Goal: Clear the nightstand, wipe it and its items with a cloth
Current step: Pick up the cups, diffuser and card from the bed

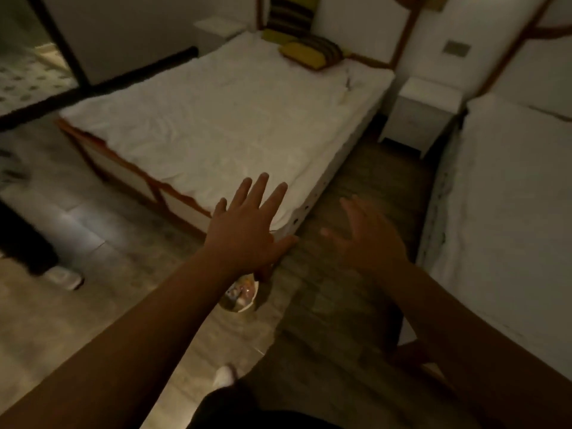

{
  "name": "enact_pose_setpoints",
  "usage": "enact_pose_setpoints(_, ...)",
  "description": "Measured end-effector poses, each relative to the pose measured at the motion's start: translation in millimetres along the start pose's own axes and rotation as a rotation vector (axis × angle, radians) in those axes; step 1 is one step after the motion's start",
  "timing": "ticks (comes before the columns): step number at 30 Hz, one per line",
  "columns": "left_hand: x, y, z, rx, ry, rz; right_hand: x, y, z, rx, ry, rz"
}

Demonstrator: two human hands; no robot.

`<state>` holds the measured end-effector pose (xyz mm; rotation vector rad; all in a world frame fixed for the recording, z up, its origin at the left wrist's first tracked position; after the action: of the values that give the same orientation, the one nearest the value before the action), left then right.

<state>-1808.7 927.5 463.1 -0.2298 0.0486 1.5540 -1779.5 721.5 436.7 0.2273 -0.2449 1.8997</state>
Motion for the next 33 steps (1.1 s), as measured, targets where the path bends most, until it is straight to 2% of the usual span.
enact_pose_setpoints(8, -36, -131, -35, 0.081, -0.025, -0.259, -71, -50, 10, -0.049, 0.016, -0.22)
enact_pose_setpoints(17, -102, -242, -65, 0.16, -0.015, -0.431, -154, -87, 15, -0.007, -0.052, -0.482)
enact_pose_setpoints(21, -150, -295, -91, 0.17, -0.014, -0.461, -216, -112, 19, 0.006, -0.056, -0.523)
enact_pose_setpoints(30, -266, -427, -145, 0.266, -0.069, -0.403, -397, -198, 48, 0.152, -0.071, -0.563)
enact_pose_setpoints(33, -299, -467, -153, 0.26, -0.041, -0.395, -443, -231, 66, 0.126, -0.055, -0.545)
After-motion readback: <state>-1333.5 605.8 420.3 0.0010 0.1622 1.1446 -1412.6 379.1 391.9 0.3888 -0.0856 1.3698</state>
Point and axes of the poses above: each hand's wrist, its own y-axis away from the middle knuckle, its own z-axis out of the back of the hand, x = y × z, the point moved 8 cm from there along -y, towards the middle knuckle, and after that the axes turned 10 degrees about z, right-handed, at the moved point
